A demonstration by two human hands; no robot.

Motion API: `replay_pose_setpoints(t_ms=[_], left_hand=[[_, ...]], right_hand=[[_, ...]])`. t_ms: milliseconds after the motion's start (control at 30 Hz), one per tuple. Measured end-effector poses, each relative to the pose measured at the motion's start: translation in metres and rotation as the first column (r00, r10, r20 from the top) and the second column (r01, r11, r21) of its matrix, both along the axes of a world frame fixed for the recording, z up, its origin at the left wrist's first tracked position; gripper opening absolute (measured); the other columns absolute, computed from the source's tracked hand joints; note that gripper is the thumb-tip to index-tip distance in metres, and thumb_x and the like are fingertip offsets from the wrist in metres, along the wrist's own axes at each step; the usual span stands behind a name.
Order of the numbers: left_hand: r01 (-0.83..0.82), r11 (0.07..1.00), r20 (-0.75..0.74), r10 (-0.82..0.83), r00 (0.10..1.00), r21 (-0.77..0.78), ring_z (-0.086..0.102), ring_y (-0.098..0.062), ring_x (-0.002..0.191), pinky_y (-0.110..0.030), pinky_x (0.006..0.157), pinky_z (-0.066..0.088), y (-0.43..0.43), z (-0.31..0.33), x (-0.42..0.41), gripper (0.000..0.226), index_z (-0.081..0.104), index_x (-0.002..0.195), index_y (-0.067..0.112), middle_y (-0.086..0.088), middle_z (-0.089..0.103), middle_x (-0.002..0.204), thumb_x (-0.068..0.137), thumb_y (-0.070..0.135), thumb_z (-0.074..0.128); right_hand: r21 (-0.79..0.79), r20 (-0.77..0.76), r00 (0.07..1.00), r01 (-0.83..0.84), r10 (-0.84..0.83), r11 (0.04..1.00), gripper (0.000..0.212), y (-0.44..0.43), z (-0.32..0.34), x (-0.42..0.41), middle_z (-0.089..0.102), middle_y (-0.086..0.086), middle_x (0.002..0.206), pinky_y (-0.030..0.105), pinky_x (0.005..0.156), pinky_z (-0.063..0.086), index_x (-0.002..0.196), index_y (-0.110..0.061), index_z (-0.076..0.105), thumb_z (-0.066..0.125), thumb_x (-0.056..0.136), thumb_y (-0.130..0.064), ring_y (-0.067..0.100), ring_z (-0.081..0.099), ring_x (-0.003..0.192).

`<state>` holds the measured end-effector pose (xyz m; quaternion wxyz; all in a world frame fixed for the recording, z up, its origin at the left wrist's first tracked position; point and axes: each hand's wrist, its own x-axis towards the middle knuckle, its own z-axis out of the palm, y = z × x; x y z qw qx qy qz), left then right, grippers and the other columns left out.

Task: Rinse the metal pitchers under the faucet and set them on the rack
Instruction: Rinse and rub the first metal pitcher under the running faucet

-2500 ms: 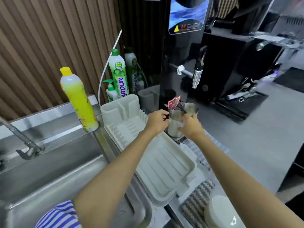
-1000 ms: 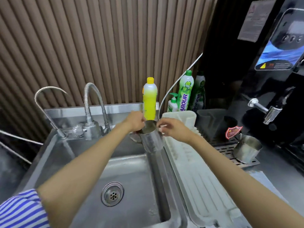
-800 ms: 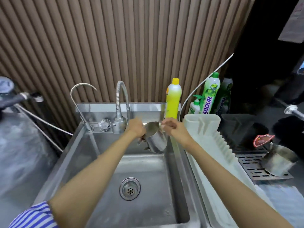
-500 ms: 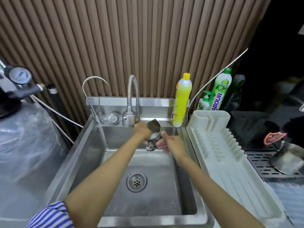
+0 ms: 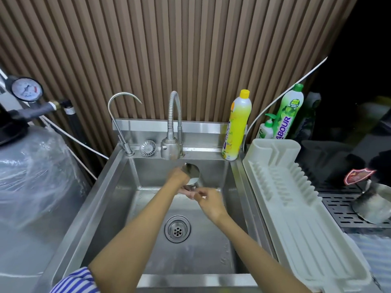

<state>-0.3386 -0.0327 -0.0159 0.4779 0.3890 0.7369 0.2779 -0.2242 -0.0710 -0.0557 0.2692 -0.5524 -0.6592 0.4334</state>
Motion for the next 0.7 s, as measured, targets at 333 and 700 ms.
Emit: replay_pose_setpoints(t_ms=[333, 700], left_hand=[[-0.156, 0.988, 0.223, 0.15, 0.963, 0.009, 0.054, -0.016, 0.073, -0.03, 0.074, 0.042, 0.003, -0.019, -0.035, 0.011, 0.056, 0.089, 0.013, -0.003, 0.057, 0.076, 0.093, 0.02, 0.049], [-0.328, 0.906, 0.054, 0.326, 0.944, 0.268, 0.042, -0.02, 0.085, -0.03, 0.062, 0.034, 0.05, -0.035, -0.068, 0.037, 0.041, 0.059, 0.02, -0.005, 0.047, 0.071, 0.09, 0.001, 0.048]], right_hand=[[-0.211, -0.357, 0.887, 0.228, -0.292, 0.951, 0.03, 0.037, -0.02, -0.008, 0.06, 0.001, 0.072, 0.039, 0.093, 0.045, 0.062, -0.014, 0.059, 0.047, 0.086, -0.002, 0.019, 0.052, 0.081], [-0.192, -0.434, 0.875, 0.143, -0.215, 0.971, 0.033, 0.073, -0.037, -0.011, 0.061, 0.007, 0.072, 0.027, 0.083, 0.052, 0.061, -0.007, 0.06, 0.045, 0.09, -0.001, 0.023, 0.059, 0.083]])
